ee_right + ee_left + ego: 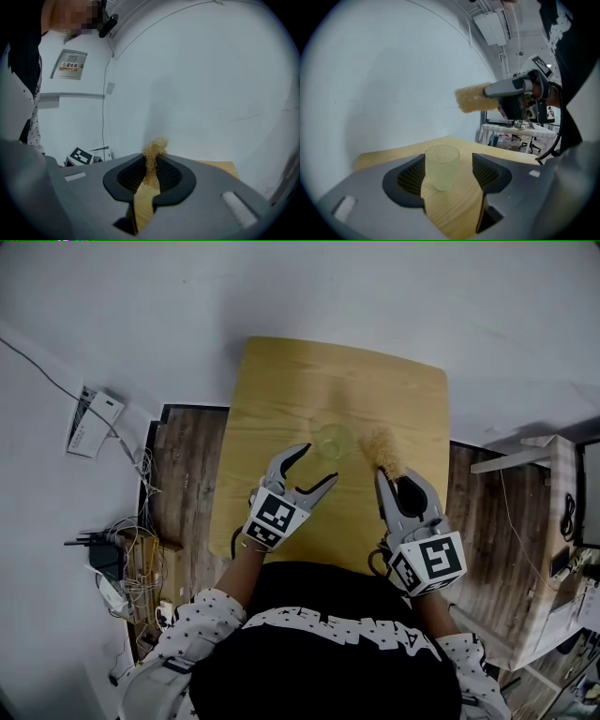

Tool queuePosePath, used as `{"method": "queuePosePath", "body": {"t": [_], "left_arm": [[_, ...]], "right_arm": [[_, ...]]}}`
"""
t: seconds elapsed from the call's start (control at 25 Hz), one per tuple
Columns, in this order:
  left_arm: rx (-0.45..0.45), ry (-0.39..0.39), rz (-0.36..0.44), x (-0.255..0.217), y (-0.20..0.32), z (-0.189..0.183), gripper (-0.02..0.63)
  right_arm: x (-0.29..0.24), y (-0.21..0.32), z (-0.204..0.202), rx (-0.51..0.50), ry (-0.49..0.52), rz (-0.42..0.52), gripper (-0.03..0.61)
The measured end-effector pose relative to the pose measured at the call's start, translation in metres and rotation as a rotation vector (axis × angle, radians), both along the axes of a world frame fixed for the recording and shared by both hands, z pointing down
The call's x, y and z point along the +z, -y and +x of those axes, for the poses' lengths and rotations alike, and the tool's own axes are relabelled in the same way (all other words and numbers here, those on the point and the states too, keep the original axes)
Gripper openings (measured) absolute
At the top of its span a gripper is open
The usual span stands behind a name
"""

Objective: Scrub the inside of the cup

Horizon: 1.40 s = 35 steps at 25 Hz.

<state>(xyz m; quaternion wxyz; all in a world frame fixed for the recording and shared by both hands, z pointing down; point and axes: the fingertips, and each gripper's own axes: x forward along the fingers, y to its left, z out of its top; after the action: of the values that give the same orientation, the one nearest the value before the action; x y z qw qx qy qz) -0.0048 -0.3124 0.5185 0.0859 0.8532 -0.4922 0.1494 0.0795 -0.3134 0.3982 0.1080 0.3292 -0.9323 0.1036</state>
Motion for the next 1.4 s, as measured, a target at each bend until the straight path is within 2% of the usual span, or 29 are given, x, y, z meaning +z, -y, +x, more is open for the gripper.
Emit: {"method": "queuePosePath", "body": {"t": [0.24,0.48,0.6,0.72,1.24,1.4], "left_arm": [[-0.010,0.008,-0.052,0.024,0.014,0.000,0.340],[0.010,0.013,-0.055,0.040,0.027,0.004,0.394],[0.015,0.010,-0.064,0.048,0.033,0.007,0.400],[-0.003,-0.030,-0.088,0.055,0.038,0.008,0.401],[0.054,0.008,-0.059,0.063,0.053,0.020,0.403],[0.046,-0.019,-0.064,0.064,0.056,0.019,0.403]], "right_arm": [[0.004,0.012,-0.004,-0.006,-0.014,-0.013,0.066],[0.012,0.025,-0.004,0.005,-0.020,-0.036,0.066],[0.016,0.029,-0.003,0.012,-0.020,-0.050,0.066],[0.019,0.031,0.000,0.017,-0.024,-0.058,0.066],[0.026,0.037,0.002,0.025,-0.030,-0.071,0.066],[0.028,0.037,0.005,0.038,-0.034,-0.065,0.066]]}}
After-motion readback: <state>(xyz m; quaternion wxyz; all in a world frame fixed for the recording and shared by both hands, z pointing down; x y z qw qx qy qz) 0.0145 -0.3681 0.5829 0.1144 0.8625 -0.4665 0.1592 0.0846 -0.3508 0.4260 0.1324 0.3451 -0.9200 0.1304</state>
